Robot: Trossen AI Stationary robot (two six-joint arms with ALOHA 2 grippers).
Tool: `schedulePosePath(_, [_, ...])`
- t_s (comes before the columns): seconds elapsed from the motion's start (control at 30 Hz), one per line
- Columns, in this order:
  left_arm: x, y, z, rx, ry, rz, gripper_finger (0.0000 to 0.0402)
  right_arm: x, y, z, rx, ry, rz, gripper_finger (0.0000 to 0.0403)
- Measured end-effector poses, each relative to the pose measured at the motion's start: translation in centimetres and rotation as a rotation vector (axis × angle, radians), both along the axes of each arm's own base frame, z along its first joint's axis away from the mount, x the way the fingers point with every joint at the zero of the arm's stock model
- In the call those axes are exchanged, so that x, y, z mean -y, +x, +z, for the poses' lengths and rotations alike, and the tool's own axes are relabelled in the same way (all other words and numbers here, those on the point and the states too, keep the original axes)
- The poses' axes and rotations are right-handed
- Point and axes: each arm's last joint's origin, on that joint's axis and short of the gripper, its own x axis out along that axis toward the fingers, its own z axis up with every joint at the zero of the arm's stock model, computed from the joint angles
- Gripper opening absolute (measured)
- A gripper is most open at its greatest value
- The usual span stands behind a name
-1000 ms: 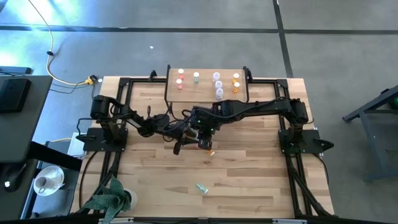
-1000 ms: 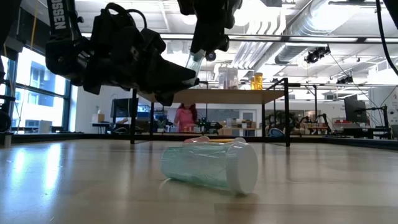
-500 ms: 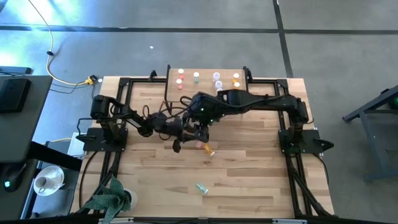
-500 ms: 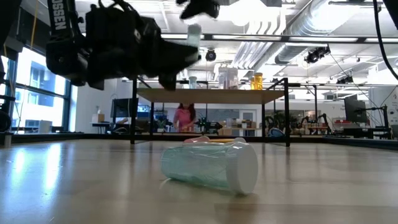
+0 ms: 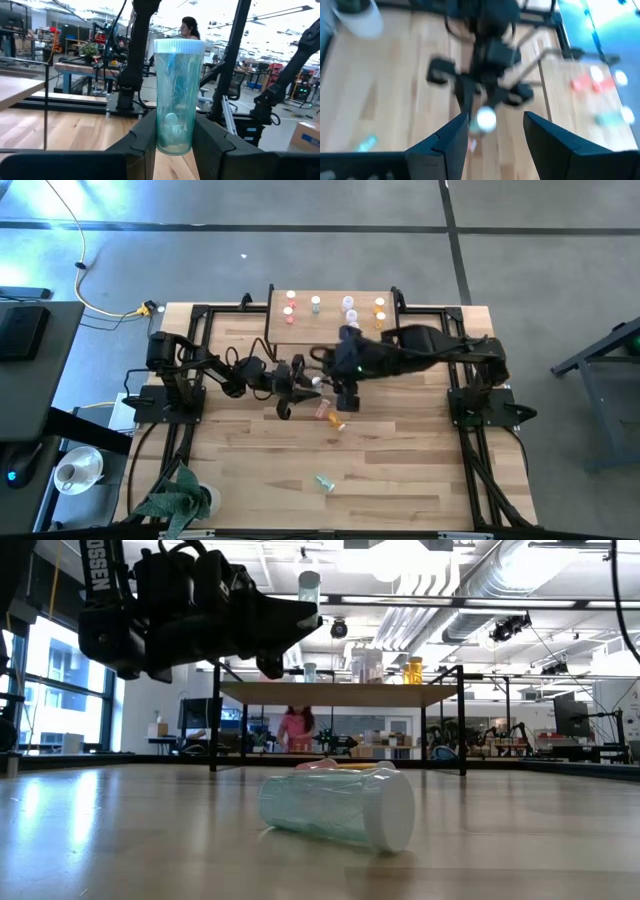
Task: Pick and place medicine bottles onto shelf by color
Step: Put the right green pill bottle on the shelf aligned with the other green pill bottle
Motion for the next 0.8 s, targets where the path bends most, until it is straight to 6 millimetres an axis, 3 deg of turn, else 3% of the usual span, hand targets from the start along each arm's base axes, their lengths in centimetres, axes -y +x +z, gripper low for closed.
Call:
schedulePosePath(0.17, [0.0, 0.0, 0.0, -0.002, -0.016, -0.006, 0.0087, -0.9, -1.2, -2.6, -0.071, -0.028, -0.017, 0.0181])
schedulePosePath(0.33, [0.0, 0.0, 0.1, 0.006, -0.017, -0.006, 0.0087, -0.5, -2.6, -5.9, -0.076, -0.008, -0.051, 0.0181])
schedulePosePath(0.6, [0.0, 0.0, 0.1, 0.01, -0.014, -0.007, 0.0087, 0.0, -5.1, -10.1, 0.058, 0.056, -0.038, 0.0181])
schedulePosePath(0.8, [0.0, 0.0, 0.1, 0.013, -0.012, -0.006, 0.0088, 0.0, -5.2, -13.6, 0.192, 0.05, -0.008, 0.0181])
